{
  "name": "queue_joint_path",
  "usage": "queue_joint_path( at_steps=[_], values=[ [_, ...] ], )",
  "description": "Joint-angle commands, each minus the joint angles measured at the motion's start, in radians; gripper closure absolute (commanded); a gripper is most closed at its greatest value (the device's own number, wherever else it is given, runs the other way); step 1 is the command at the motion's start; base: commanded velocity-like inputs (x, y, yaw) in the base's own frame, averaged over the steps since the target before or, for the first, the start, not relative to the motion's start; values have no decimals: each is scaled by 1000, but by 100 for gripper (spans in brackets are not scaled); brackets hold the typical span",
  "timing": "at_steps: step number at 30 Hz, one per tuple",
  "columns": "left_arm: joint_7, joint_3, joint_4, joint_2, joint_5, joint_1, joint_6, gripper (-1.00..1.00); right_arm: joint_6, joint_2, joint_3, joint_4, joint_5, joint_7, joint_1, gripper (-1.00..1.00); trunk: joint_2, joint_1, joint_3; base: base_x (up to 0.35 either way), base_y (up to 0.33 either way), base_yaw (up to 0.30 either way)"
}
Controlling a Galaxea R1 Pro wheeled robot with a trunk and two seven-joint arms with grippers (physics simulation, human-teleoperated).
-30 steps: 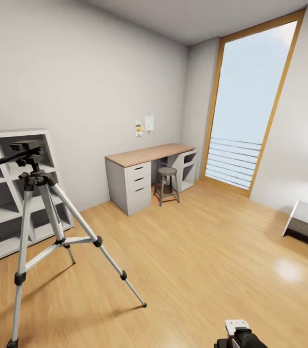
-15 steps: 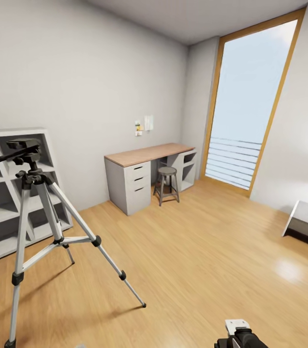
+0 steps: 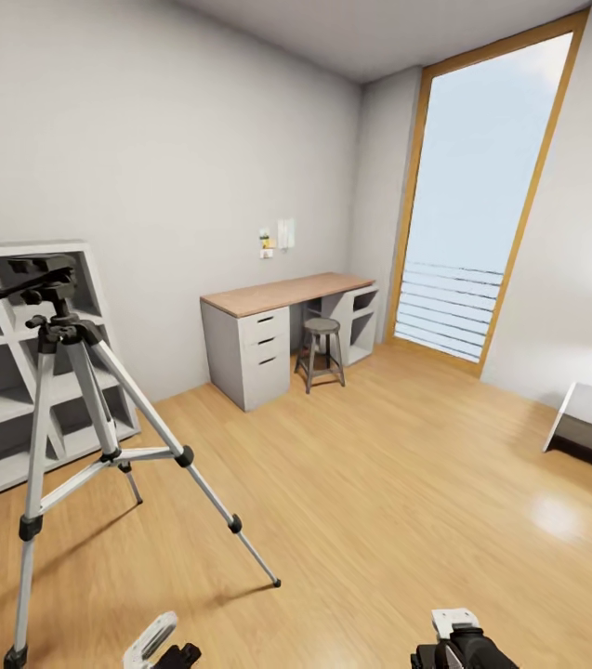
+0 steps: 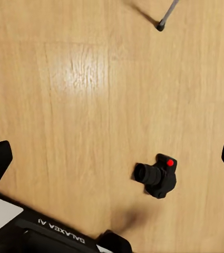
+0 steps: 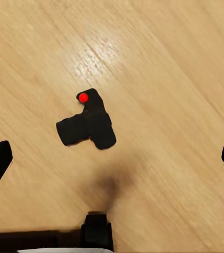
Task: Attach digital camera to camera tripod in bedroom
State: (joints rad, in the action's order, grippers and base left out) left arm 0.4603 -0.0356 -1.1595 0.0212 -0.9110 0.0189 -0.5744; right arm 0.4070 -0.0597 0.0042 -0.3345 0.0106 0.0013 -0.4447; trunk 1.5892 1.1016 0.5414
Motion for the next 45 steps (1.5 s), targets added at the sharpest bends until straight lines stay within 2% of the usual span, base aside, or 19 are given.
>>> queue_joint_path(
  at_steps=[1,10,11,17,23,27,30,36,37,42,45],
  values=[
    [17,-2,-3,5,-9,9,-6,-100,7,0,1,-10,1,0,0,-100,8,4,4,0,0,0],
    [44,-2,47,27,-9,84,-14,-100,11,0,2,-45,0,0,1,-100,71,38,33,0,0,0],
    [46,-2,80,34,-9,114,-14,-100,12,0,2,-49,1,0,1,-100,78,42,36,0,0,0],
    [52,-2,188,52,-9,207,-10,-100,13,0,0,-55,1,-1,0,-100,120,65,55,0,0,0],
    [50,-1,229,58,-10,284,-10,-100,13,1,-1,-62,2,-1,-1,-100,162,88,73,0,0,0],
    [45,0,251,65,-6,336,-4,-100,21,0,-1,-110,1,-1,-1,-100,190,104,86,0,0,0],
    [42,1,275,70,-4,347,8,-100,50,0,-1,-145,1,-1,-1,-100,211,115,95,0,0,0],
    [42,18,345,78,-3,356,74,-100,120,-1,-2,-210,-1,-1,0,-100,253,138,114,0,0,-66],
    [43,24,368,78,-4,358,104,-100,141,-1,-3,-232,-1,-1,1,-100,253,138,114,0,0,-225],
    [37,29,376,72,-2,342,117,-100,148,2,2,-241,-1,-1,3,-100,253,138,114,0,-6,-245],
    [39,50,373,69,2,323,121,-100,149,2,2,-243,0,-1,3,-100,253,138,114,52,-131,-199]
  ],
)
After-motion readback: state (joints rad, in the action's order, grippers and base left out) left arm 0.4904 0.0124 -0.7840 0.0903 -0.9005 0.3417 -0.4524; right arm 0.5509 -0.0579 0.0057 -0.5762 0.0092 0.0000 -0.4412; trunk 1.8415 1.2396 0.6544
